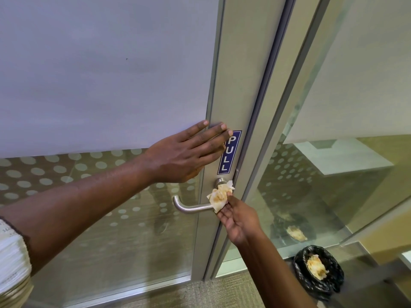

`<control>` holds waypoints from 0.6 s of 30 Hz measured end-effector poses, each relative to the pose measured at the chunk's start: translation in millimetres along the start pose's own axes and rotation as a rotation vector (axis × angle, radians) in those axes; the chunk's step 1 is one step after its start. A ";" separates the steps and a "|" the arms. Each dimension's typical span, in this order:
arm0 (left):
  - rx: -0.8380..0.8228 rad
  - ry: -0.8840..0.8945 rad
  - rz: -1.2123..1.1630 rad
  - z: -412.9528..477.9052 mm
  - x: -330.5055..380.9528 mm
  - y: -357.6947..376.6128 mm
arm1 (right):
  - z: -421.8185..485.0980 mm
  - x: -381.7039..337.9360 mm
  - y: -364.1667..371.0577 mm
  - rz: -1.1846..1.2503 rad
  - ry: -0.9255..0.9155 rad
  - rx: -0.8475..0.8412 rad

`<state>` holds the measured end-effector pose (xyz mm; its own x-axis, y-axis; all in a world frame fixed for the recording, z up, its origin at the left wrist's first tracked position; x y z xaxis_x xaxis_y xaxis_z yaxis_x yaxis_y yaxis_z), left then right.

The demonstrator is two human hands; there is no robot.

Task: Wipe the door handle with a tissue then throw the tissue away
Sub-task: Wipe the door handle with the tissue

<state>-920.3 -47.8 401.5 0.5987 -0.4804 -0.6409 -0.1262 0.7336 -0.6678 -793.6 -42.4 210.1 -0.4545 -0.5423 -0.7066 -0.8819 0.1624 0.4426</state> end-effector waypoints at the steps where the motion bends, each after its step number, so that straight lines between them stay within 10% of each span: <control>1: 0.003 0.000 0.005 0.1 0.2 -0.1 | -4.0 1.8 -1.2 -0.002 -0.014 0.000; 18: 0.027 -0.002 0.010 -0.6 -0.2 -0.8 | -41.4 56.9 49.1 -0.106 0.018 -0.095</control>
<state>-920.8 -48.6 401.9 0.5990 -0.4722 -0.6467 -0.1105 0.7512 -0.6508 -857.5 -99.4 214.5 -0.3567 -0.5667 -0.7427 -0.9085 0.0252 0.4171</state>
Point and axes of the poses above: each hand's wrist, its own z-axis towards the middle knuckle, its own y-axis out of the palm, x = y × z, the point moved 9 cm from there along z, towards the middle knuckle, and after that the axes turned 10 degrees about -z, right-handed, at the moved point
